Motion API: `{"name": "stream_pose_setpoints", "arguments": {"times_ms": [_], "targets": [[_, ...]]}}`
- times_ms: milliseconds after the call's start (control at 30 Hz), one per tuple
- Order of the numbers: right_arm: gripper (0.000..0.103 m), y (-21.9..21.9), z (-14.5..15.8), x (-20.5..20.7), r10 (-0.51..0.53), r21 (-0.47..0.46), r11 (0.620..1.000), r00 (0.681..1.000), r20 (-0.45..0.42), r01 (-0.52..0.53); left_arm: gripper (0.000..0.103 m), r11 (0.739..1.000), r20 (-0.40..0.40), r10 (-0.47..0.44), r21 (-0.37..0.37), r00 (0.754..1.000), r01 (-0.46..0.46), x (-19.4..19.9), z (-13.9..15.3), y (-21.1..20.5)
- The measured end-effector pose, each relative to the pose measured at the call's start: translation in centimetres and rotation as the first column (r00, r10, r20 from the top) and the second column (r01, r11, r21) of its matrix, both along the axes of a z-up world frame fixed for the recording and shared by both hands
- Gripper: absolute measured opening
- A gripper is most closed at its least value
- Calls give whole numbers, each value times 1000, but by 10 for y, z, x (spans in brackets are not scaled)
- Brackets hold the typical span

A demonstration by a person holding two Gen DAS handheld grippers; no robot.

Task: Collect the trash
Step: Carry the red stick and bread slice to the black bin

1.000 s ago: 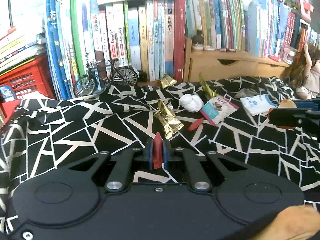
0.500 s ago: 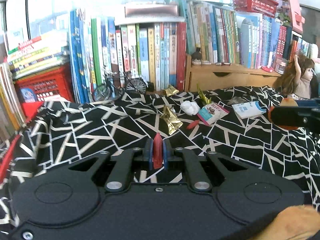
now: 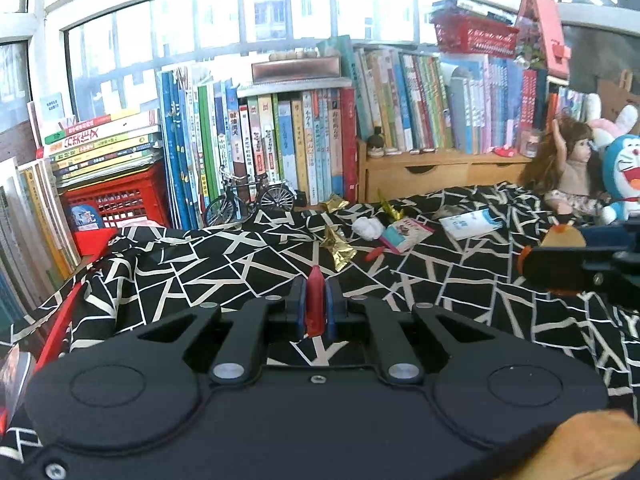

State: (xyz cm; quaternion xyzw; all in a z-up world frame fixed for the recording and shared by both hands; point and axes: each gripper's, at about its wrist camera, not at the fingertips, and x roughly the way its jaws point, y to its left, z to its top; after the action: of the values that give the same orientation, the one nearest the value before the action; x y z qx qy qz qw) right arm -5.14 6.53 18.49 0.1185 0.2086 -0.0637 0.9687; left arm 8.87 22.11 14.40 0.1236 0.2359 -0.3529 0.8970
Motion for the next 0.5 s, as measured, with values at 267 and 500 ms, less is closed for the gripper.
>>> {"name": "stream_pose_setpoints", "arguments": {"times_ms": [267,500], "targets": [[48,42,10,-34,2,-55,999,1000,12,-2,9,999,-3,-8,-41,1000,8,-31,13,46],[48,76,27,-59,-4,-87,996,999,50,8,9,994,-27,17,-107,999,-20,-57,27,99]]}}
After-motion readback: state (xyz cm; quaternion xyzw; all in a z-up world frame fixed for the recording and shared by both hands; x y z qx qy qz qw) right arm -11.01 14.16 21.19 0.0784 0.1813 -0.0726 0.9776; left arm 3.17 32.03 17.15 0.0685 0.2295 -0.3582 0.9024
